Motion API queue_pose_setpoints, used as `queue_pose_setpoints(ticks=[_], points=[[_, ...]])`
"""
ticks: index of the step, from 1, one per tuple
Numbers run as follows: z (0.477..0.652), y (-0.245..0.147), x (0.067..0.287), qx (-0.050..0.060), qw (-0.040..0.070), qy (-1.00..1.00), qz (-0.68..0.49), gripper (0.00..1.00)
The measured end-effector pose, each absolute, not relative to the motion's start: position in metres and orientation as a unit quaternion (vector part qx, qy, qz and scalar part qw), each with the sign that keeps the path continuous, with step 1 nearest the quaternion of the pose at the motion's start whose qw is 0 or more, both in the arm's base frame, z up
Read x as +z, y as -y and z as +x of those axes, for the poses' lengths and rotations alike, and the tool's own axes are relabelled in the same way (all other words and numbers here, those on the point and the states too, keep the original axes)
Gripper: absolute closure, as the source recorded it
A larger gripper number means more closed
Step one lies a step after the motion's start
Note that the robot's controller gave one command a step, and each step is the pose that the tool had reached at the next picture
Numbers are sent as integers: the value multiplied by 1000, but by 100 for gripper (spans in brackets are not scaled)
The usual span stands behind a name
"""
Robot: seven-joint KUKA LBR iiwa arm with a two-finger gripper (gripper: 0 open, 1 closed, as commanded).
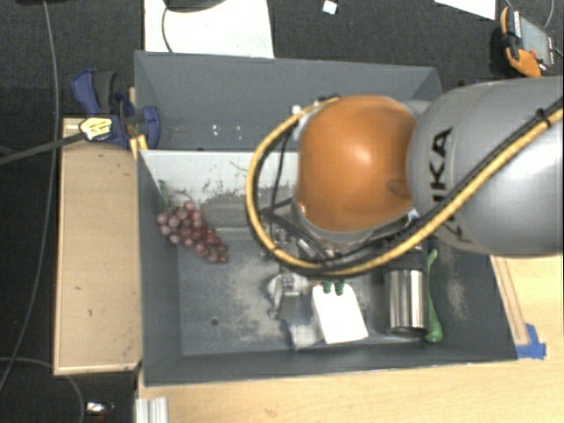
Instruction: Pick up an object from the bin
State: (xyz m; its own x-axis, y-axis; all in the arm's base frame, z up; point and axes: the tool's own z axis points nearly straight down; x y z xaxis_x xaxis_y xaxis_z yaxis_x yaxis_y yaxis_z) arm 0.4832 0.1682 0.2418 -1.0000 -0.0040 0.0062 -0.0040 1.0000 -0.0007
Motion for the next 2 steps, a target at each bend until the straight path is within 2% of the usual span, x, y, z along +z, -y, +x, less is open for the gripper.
queue_pose_setpoints(ticks=[1,2], points=[[485,-167,246,-1,-1,1000,-2,0],[524,-82,116,-1,-3,995,-96,0]])
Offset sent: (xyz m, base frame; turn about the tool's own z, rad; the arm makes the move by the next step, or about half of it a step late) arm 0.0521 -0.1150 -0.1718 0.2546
